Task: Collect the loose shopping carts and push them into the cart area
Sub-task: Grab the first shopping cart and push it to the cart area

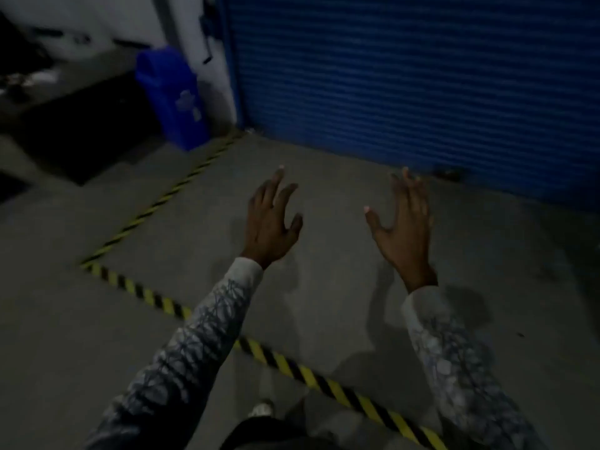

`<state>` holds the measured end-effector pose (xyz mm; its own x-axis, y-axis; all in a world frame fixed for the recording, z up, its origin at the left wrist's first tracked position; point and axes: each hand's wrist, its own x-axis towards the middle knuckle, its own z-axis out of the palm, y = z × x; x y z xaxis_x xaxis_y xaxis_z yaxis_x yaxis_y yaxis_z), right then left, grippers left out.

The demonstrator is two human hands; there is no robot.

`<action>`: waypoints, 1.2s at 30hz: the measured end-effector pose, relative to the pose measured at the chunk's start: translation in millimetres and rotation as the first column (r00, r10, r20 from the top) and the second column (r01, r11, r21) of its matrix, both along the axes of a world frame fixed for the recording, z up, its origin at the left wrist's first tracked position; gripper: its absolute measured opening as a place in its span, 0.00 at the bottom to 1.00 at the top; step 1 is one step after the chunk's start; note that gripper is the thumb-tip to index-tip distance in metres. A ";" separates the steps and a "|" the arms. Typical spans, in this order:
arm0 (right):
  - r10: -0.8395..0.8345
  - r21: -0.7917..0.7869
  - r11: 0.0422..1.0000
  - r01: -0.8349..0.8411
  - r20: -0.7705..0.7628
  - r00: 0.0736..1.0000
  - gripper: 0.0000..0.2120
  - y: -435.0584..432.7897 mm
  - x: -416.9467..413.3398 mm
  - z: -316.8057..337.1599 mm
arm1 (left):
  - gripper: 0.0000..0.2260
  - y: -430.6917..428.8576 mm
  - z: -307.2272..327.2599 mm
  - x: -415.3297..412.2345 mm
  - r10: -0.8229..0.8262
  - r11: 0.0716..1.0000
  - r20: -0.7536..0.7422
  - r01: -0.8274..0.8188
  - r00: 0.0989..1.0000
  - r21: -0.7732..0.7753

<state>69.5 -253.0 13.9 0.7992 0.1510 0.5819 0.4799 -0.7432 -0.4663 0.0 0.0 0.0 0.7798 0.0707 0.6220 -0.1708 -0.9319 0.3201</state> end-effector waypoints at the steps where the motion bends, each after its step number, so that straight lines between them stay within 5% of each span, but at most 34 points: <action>1: 0.035 0.035 0.999 -0.033 -0.048 0.998 0.34 10.3 -11.8 -16.5 | 0.24 5.6 -14.0 -20.0 0.040 0.998 -0.058 -0.043 0.998 -0.052; 9: 0.470 0.020 0.862 -0.507 -0.410 0.782 0.24 122.1 -131.5 -117.2 | 0.20 37.3 -92.1 -208.6 0.197 0.859 -0.456 -0.377 0.868 -0.347; 12: 0.643 0.028 0.693 -0.720 -0.476 0.600 0.21 162.9 -174.9 -133.1 | 0.20 44.0 -102.5 -274.7 0.234 0.703 -0.563 -0.538 0.792 -0.465; 15: 0.723 0.079 0.537 -0.840 -0.557 0.409 0.20 201.4 -210.3 -133.3 | 0.16 55.6 -101.8 -328.2 0.272 0.439 -0.599 -0.651 0.753 -0.620; 21: 0.783 0.071 0.396 -0.915 -0.546 0.297 0.18 306.5 -252.5 -122.5 | 0.17 122.5 -111.8 -401.2 0.517 0.233 -0.580 -0.756 0.629 -0.612; 27: 0.820 0.120 0.283 -0.951 -0.545 0.175 0.18 437.6 -306.7 -118.4 | 0.20 228.4 -101.8 -460.8 0.663 0.208 -0.524 -0.804 0.535 -0.557; 36: 0.838 0.142 0.086 -0.986 -0.545 -0.005 0.17 611.0 -386.5 -103.9 | 0.20 338.1 -82.3 -553.4 0.780 0.018 -0.500 -0.813 0.375 -0.582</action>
<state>-316.9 357.9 -90.0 -0.0564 0.9962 0.0662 0.6527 0.0870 -0.7526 -553.4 338.1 -82.3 -0.0420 0.9986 -0.0326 0.5512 0.0504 0.8329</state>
